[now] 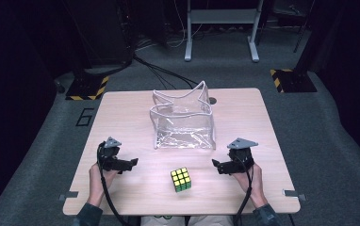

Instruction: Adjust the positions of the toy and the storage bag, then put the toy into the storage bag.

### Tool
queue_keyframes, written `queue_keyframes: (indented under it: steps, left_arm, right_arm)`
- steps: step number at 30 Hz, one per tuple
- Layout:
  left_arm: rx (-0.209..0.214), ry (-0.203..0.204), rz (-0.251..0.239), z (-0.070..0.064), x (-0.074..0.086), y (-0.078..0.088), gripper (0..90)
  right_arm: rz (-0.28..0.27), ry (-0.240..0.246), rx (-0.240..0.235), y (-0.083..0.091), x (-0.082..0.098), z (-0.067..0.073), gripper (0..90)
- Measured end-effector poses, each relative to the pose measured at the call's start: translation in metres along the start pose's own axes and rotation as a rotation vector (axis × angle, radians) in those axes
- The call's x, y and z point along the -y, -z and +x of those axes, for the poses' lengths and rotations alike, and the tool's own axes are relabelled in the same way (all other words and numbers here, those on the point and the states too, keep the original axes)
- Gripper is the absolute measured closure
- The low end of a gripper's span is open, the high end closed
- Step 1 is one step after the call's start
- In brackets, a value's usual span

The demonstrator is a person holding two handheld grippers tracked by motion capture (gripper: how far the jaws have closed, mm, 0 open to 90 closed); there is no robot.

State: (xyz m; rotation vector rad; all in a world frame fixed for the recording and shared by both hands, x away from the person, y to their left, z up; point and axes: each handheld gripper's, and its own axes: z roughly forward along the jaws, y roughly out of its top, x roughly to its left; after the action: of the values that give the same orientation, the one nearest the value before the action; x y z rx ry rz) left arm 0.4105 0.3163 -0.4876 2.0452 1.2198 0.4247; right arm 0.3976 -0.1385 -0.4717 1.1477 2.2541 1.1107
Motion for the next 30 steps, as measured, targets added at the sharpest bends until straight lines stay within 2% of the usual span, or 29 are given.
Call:
queue_keyframes:
  steps: [5, 9, 17, 25, 26, 27, 30]
  left_arm:
    - [-0.021, 0.011, 0.007, -0.002, 0.022, -0.011, 0.0]
    - [-0.033, 0.012, -0.012, -0.003, 0.031, -0.016, 0.0]
    - [-0.050, 0.013, -0.017, -0.004, 0.038, -0.023, 0.0]
    - [-0.077, 0.004, -0.010, -0.006, 0.038, -0.024, 0.0]
    - [-0.078, 0.013, -0.006, -0.007, 0.038, -0.024, 0.0]
    - [-0.086, -0.004, -0.002, -0.007, 0.038, -0.024, 0.0]
    - [-0.093, -0.003, 0.000, -0.008, 0.038, -0.025, 0.0]
  right_arm:
    - [0.018, -0.010, 0.014, -0.010, 0.018, 0.004, 3.6]
    - [0.022, -0.007, 0.020, -0.015, 0.026, 0.007, 3.5]
    - [0.017, -0.006, 0.012, -0.017, 0.031, 0.012, 3.6]
    - [0.013, -0.001, 0.009, -0.018, 0.032, 0.016, 3.6]
    - [0.016, 0.002, 0.009, -0.017, 0.032, 0.017, 3.6]
    - [0.013, 0.004, 0.006, -0.017, 0.032, 0.018, 3.6]
    - [0.011, 0.008, -0.001, -0.017, 0.031, 0.021, 3.6]
